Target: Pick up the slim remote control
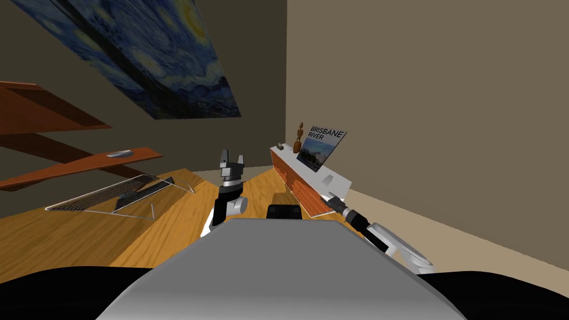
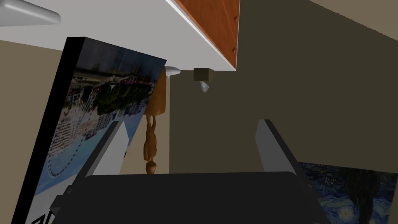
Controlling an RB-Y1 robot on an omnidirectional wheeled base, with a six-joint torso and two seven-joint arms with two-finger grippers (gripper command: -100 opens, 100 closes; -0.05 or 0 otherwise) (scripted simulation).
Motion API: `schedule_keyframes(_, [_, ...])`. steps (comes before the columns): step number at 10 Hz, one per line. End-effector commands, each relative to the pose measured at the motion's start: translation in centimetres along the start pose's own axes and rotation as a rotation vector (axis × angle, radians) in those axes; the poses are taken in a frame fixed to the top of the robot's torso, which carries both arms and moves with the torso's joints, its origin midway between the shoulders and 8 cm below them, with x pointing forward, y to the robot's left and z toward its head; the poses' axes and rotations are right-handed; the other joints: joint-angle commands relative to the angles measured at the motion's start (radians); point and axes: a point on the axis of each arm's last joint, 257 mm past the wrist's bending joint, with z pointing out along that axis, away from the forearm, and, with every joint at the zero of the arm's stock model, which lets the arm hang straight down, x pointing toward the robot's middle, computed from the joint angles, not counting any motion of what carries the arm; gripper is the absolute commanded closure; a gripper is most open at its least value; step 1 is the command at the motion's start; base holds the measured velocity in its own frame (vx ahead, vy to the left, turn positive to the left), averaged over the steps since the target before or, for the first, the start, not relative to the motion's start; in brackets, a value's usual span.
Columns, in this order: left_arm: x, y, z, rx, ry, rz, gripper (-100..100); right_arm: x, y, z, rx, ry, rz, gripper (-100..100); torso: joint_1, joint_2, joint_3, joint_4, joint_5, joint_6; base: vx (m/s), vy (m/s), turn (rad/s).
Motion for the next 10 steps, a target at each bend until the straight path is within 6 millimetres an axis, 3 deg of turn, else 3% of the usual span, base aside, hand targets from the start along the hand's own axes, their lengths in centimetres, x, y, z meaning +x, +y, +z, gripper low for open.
schedule_keyframes(1, [0.0,0.0,0.0,0.0,0.0,0.0,0,2.4,-1.1,-1.3,-0.018,0.075,-0.111,-100,0.0,0.0,0.0,0.0,0.0,0.0,0.072,0.061,0.228])
schedule_keyframes(6, [0.0,0.0,0.0,0.0,0.0,0.0,0,7.4,-4.1,-4.3,-0.051,0.23,-0.325,-100,-0.001,-0.001,0.0,0.0,0.0,-0.001,0.067,0.036,0.151])
schedule_keyframes(8, [0.0,0.0,0.0,0.0,0.0,0.0,0,10.3,-5.9,-6.8,-0.111,0.333,-0.485,-100,-0.002,-0.001,0.0,0.0,0.0,-0.001,0.094,0.02,0.288])
schedule_keyframes(10, [0.0,0.0,0.0,0.0,0.0,0.0,0,11.0,-6.9,-7.6,-0.109,0.362,-0.519,-100,-0.002,-0.003,-0.002,-0.001,0.0,0.0,0.07,0.01,0.025])
